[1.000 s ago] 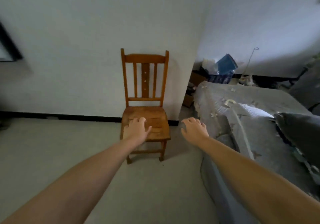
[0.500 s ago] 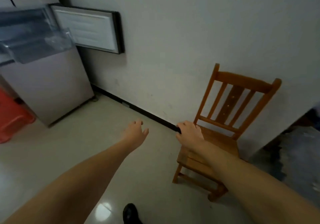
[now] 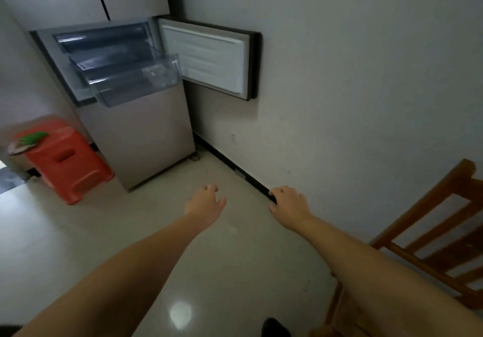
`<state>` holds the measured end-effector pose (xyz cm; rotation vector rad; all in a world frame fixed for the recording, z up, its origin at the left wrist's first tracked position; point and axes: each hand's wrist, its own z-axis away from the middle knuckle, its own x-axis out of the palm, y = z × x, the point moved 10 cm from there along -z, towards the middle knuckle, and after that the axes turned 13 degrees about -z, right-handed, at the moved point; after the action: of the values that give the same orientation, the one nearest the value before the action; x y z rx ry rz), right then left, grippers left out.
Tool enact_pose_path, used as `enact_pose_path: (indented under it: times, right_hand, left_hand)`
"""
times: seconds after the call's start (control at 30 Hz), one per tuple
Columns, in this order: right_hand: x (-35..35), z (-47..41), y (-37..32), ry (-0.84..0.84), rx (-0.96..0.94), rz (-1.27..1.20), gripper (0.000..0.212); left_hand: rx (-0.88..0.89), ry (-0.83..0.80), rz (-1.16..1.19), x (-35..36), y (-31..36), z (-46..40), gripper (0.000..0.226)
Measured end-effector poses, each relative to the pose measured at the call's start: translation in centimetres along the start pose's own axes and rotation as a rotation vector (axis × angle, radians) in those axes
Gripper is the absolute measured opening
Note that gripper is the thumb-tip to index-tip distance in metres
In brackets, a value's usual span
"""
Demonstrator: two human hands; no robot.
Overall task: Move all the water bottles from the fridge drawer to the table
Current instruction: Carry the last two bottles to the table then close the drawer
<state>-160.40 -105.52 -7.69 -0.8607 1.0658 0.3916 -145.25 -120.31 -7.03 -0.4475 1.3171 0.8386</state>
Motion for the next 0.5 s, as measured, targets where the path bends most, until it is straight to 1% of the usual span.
enact_pose_path:
  times: [0.1,0.2,0.5]
  right_hand:
    - [0.9,-4.8,-1.2,-0.054,-0.038,0.016,0.044]
    - [0.9,-11.5,-2.5,-0.080,-0.084,0.039,0.045]
    - [-4.4,-31.9,-8.3,-0.083,-0.252,0.084,0.044]
  left_hand:
    - [-0.047,-0.015,0.024,-0.1,-1.7,-3.3,0.046]
    - [-0.103,-0.007,0.032,-1.2,-3.5,-8.6,0.046]
    - [-0.242,0.083,0.075,-7.6,-6.3,-25.9,0.045]
